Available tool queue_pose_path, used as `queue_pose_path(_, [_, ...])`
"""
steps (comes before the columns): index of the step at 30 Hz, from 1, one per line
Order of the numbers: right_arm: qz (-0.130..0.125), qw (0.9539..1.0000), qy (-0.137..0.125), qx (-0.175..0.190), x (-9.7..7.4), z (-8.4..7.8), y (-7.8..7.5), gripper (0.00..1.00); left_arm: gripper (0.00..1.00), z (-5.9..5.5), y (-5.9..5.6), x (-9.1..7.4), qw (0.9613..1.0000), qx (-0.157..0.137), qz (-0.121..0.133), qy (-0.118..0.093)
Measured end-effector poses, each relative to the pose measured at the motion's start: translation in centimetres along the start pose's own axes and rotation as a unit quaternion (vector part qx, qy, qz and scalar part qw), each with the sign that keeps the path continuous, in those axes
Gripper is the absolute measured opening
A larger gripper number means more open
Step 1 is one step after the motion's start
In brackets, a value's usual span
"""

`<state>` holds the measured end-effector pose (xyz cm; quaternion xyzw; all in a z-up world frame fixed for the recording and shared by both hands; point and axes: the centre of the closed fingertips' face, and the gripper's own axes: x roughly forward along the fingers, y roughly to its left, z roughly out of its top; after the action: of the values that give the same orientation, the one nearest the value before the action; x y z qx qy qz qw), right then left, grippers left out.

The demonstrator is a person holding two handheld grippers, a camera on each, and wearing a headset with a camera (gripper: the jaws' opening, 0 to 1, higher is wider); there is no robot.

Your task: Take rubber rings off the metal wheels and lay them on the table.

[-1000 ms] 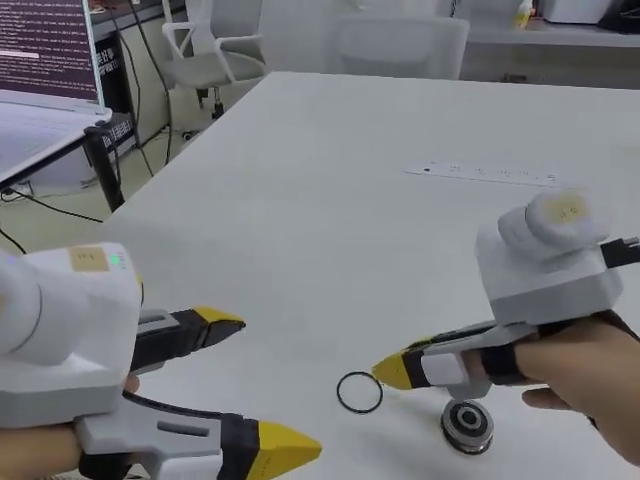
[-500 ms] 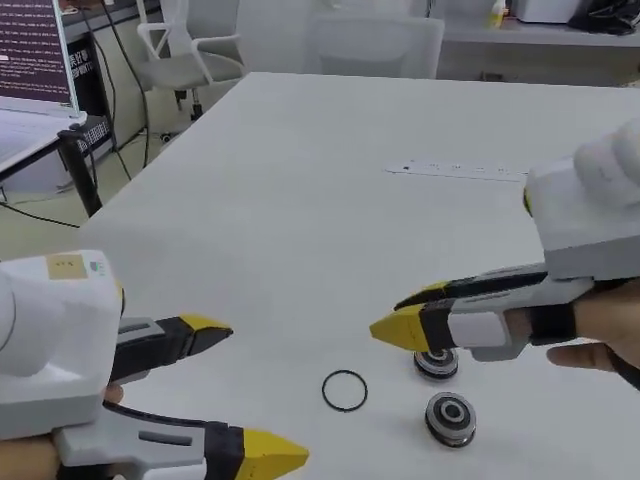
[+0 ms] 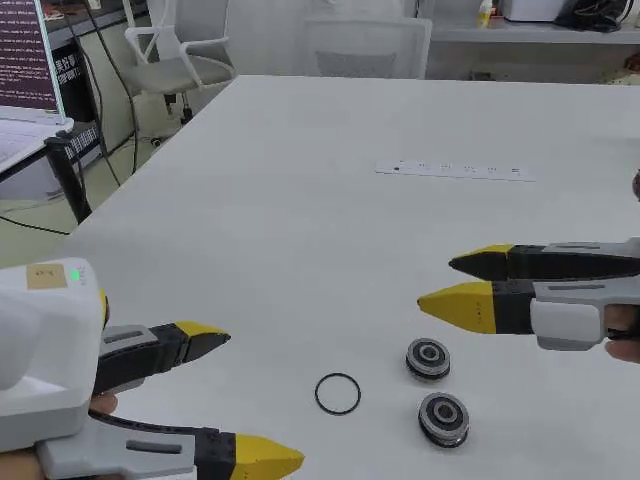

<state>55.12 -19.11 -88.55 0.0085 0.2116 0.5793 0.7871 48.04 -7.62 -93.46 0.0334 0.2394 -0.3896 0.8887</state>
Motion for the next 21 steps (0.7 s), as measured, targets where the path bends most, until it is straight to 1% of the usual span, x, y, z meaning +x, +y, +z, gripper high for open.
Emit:
queue_pose_path(2, [-0.009, 0.9999, -0.002, 0.010, -0.3, -0.4, -0.6, 0.48, 0.82, 0.6, -0.5, 0.0, 0.9999, 0.005, -0.013, -0.005])
queue_pose_path(3, [-0.014, 0.9998, -0.002, 0.017, -0.4, -0.7, -1.0, 0.48, 0.85, 1.2, -0.8, -0.1, 0.9997, 0.011, -0.019, -0.012])
queue_pose_path(5, [-0.020, 0.9996, 0.003, 0.022, -0.5, -1.2, -1.4, 0.47, 0.86, 2.1, -0.8, -0.1, 0.9994, 0.021, -0.019, -0.022])
queue_pose_path(7, [-0.026, 0.9993, 0.011, 0.023, -0.5, -1.7, -1.7, 0.46, 0.86, 3.0, -0.7, -0.1, 0.9991, 0.027, -0.020, -0.025])
queue_pose_path(9, [-0.028, 0.9991, 0.017, 0.027, -0.4, -2.2, -1.9, 0.46, 0.86, 4.0, -0.6, -0.1, 0.9986, 0.038, -0.023, -0.028])
queue_pose_path(11, [-0.028, 0.9990, 0.023, 0.027, -0.3, -2.6, -1.9, 0.46, 0.86, 5.6, -0.6, -0.2, 0.9978, 0.043, -0.027, -0.042])
queue_pose_path(12, [-0.028, 0.9989, 0.026, 0.027, -0.2, -2.8, -1.9, 0.46, 0.86, 6.9, -0.8, -0.2, 0.9967, 0.046, -0.032, -0.059])
queue_pose_path(13, [-0.028, 0.9988, 0.032, 0.024, -0.1, -3.1, -2.0, 0.45, 0.85, 7.4, -0.8, -0.2, 0.9960, 0.047, -0.034, -0.067])
queue_pose_path(14, [-0.028, 0.9987, 0.037, 0.023, 0.0, -3.3, -2.0, 0.45, 0.85, 8.8, -1.0, -0.3, 0.9943, 0.050, -0.040, -0.086])
queue_pose_path(15, [-0.027, 0.9984, 0.044, 0.023, 0.0, -3.7, -2.1, 0.45, 0.84, 9.5, -1.1, -0.3, 0.9935, 0.052, -0.042, -0.092])
queue_pose_path(16, [-0.026, 0.9983, 0.048, 0.022, 0.1, -3.9, -2.0, 0.45, 0.84, 10.4, -1.2, -0.3, 0.9923, 0.059, -0.044, -0.100])
queue_pose_path(17, [-0.024, 0.9981, 0.053, 0.021, 0.2, -4.2, -2.0, 0.45, 0.84, 10.9, -1.3, -0.2, 0.9915, 0.067, -0.045, -0.102])
queue_pose_path(18, [-0.023, 0.9980, 0.055, 0.021, 0.2, -4.3, -2.0, 0.45, 0.84, 11.5, -1.3, 0.0, 0.9904, 0.082, -0.046, -0.101])
queue_pose_path(20, [-0.021, 0.9972, 0.069, 0.020, 0.3, -5.0, -2.0, 0.44, 0.83, 12.4, -1.6, 0.4, 0.9886, 0.100, -0.052, -0.100])
queue_pose_path(21, [-0.021, 0.9964, 0.080, 0.020, 0.3, -5.6, -2.0, 0.44, 0.83, 12.8, -1.8, 0.6, 0.9875, 0.105, -0.055, -0.104])
